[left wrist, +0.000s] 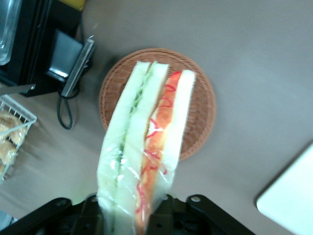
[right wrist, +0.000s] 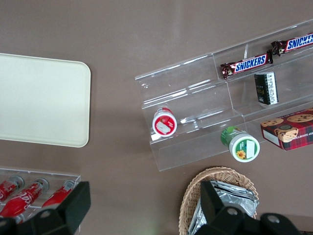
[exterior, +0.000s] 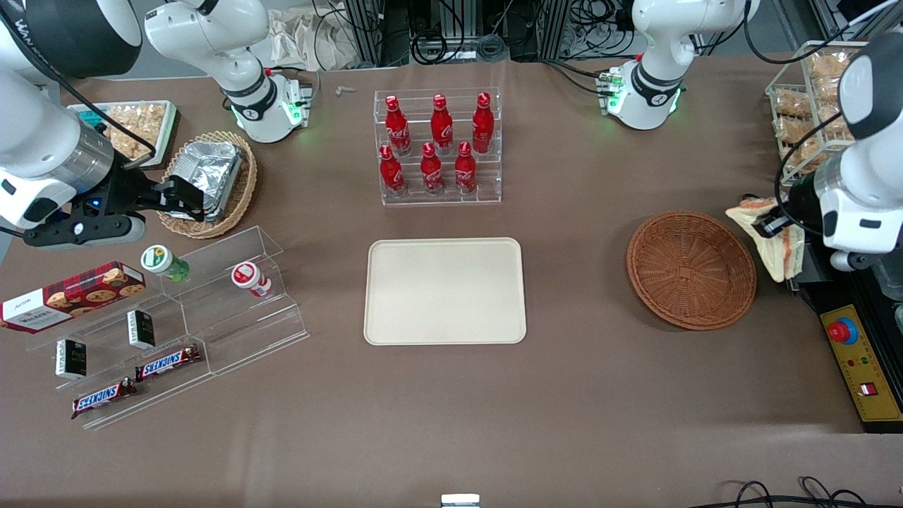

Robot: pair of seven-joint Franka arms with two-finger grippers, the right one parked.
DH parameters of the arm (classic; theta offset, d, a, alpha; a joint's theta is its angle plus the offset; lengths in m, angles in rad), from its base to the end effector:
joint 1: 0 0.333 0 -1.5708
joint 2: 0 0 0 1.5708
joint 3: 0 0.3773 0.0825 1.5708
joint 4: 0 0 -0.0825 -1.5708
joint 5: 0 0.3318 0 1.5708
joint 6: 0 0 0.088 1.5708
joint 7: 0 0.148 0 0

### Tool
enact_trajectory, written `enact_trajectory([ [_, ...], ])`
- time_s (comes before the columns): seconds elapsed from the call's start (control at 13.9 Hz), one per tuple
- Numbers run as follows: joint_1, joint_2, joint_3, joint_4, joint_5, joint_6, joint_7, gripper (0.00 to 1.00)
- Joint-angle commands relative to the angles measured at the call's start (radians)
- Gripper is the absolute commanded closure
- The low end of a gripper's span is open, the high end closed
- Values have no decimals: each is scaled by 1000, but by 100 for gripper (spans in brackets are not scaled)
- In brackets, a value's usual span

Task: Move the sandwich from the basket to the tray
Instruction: 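Lift the sandwich up out of the basket with the left gripper, then carry the sandwich over the cream tray and lower it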

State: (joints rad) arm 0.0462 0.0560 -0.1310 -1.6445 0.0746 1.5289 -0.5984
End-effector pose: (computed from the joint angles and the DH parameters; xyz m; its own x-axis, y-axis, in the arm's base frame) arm 0.5038 -0.0295 0.5837 0.8643 0.4923 -0.1031 0.4756 -0.8666 -0.1509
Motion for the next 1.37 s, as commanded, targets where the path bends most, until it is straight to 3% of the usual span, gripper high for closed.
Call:
enact_trajectory([
  [0.0,1,27,-115,71,-4,-35,48,100],
  [0.36,1,114,-335,103,-38,6,29,100],
  [0.5,-8,158,-378,97,-71,86,6,100],
  [0.79,-97,269,-397,92,-59,193,-79,100],
  [0.94,-134,330,-397,92,-41,264,-142,100],
  [1.29,-236,520,-395,92,144,427,-322,100],
])
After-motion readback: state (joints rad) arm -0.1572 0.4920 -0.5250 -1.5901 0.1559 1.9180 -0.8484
